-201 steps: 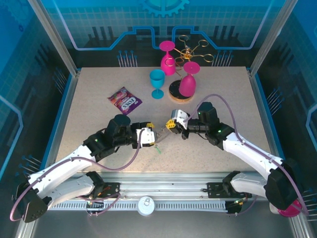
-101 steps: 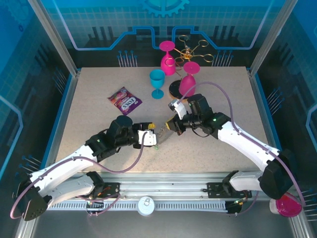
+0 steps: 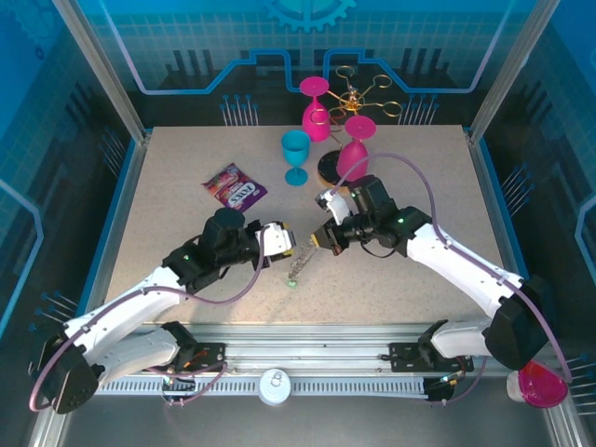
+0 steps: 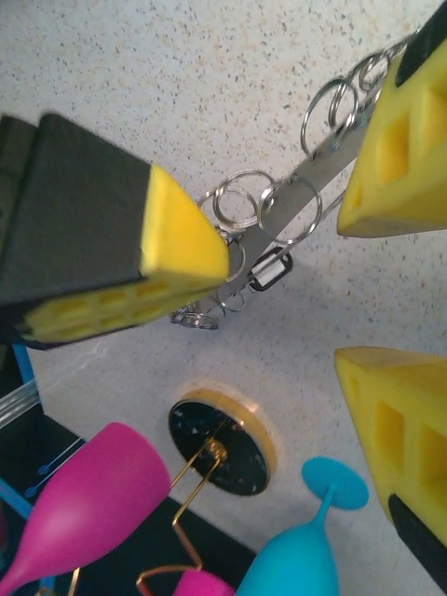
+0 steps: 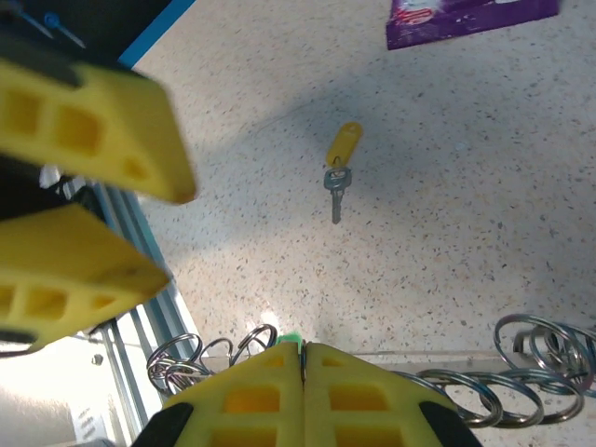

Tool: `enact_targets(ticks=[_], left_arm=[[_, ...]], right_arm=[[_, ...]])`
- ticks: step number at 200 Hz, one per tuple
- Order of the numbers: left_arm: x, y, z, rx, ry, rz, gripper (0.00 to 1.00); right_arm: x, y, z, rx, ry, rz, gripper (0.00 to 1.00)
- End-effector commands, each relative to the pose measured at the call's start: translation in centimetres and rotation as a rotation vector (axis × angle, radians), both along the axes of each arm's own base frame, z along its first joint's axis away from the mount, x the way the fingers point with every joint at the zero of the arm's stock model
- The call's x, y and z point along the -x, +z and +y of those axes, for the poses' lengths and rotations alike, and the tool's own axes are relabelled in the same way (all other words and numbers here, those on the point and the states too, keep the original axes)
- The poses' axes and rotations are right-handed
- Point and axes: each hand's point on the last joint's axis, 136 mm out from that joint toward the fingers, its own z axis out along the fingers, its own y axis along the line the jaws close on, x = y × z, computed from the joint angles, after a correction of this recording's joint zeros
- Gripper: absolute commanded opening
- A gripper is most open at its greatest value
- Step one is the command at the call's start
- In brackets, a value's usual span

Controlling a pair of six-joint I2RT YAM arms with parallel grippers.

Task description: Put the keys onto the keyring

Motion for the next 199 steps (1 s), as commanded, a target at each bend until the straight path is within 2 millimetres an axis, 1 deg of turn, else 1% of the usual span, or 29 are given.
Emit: enact_targets(ticks=[1, 26, 36, 57, 85, 106, 139, 156, 172, 186, 199], left_arm=[[0.2, 0.2, -0.6, 0.092, -0.008, 0.178, 0.35], [0.1, 0.5, -1.4, 0.147, -0.057, 0.258, 0.34], [0.2, 0.5, -1.9, 0.155, -0.085, 0.275, 0.36], [1.0, 0.3, -2.7, 0.159, -0.177, 0.312, 0.39], [2.9, 0.0, -3.2, 0.154, -0.314, 0.430, 0.42], [3.8, -0.4, -3.3, 0.132, -0.366, 0.500, 0.43], [4.3, -0.8, -3.4, 0.113, -0.405, 0.553, 0.44], [4.4, -0.9, -3.6, 0.113, -0.421, 0.576, 0.45], [4.0, -1.3, -3.7, 0.106, -0.413, 0.574, 0.46], [3.4, -1.2, -3.9, 0.111, -0.408, 0.538, 0.46], [2.9, -0.9, -4.0, 0.128, -0.398, 0.492, 0.43]], right_arm=[[2.0, 1.1, 0.3, -0.028, 0.183, -0.149, 0.00], [2.6, 1.4, 0.1, -0.045, 0.264, -0.216, 0.00], [2.7, 1.5, 0.1, -0.052, 0.290, -0.234, 0.00], [3.3, 1.6, 0.1, -0.057, 0.341, -0.267, 0.00], [3.7, 1.4, -0.2, -0.043, 0.389, -0.331, 0.00], [3.9, 1.4, -0.4, -0.038, 0.421, -0.392, 0.00], [4.4, 1.5, -0.4, -0.045, 0.465, -0.446, 0.00], [4.6, 1.5, -0.4, -0.051, 0.479, -0.458, 0.00], [4.7, 1.6, -0.3, -0.056, 0.487, -0.469, 0.00], [4.7, 1.6, -0.3, -0.060, 0.491, -0.477, 0.00], [4.9, 1.6, -0.2, -0.067, 0.502, -0.485, 0.00]])
